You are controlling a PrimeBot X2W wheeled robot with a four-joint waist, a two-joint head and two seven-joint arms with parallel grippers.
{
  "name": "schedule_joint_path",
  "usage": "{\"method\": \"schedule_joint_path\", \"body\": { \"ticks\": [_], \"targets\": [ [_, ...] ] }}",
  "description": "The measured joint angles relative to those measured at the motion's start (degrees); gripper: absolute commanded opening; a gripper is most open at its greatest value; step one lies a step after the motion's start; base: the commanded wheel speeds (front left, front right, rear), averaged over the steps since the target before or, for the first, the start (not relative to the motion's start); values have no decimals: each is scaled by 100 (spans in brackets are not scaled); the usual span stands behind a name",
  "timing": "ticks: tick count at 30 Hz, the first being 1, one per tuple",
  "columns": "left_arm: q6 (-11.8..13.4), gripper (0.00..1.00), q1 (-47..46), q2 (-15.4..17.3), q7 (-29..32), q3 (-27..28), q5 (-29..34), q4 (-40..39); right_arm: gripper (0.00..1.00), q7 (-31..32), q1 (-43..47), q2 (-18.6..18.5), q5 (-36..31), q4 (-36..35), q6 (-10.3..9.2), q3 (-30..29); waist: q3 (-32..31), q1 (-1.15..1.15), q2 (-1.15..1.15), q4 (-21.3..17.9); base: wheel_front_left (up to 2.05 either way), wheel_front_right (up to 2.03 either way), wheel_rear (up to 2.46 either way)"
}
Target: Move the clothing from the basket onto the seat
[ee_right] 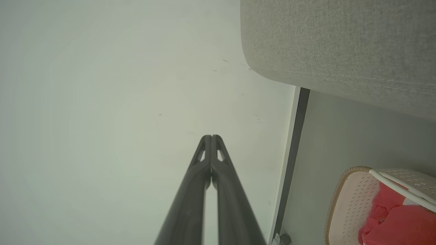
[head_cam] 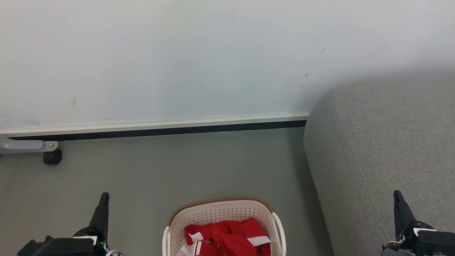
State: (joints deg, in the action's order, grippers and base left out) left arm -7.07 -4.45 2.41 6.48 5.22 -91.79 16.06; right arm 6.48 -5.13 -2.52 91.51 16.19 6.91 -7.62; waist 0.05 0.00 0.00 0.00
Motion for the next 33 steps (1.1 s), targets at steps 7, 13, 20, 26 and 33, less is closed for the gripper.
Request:
{"method": "schedule_joint_path", "body": {
  "ticks": [7,13,20,26,33],
  "targets": [
    [0,0,0,0,0,0,0,0,0,0,0,0,0,0,0,0,0,0,0,0,0,0,0],
    [0,0,0,0,0,0,0,0,0,0,0,0,0,0,0,0,0,0,0,0,0,0,0],
    [3,0,43,-15,0,-9,0,75,0,0,31,14,-2,87,-11,9,0,0,0,0,0,0,0],
    [8,100,293,-73,-20,-63,1,298,100,-47,275,103,-2,313,-33,71,0,0,0,0,0,0,0],
    [8,100,289,-73,-157,-182,52,263,100,-153,272,102,-30,280,-33,165,-1,0,0,1,0,0,0]
  ]
}}
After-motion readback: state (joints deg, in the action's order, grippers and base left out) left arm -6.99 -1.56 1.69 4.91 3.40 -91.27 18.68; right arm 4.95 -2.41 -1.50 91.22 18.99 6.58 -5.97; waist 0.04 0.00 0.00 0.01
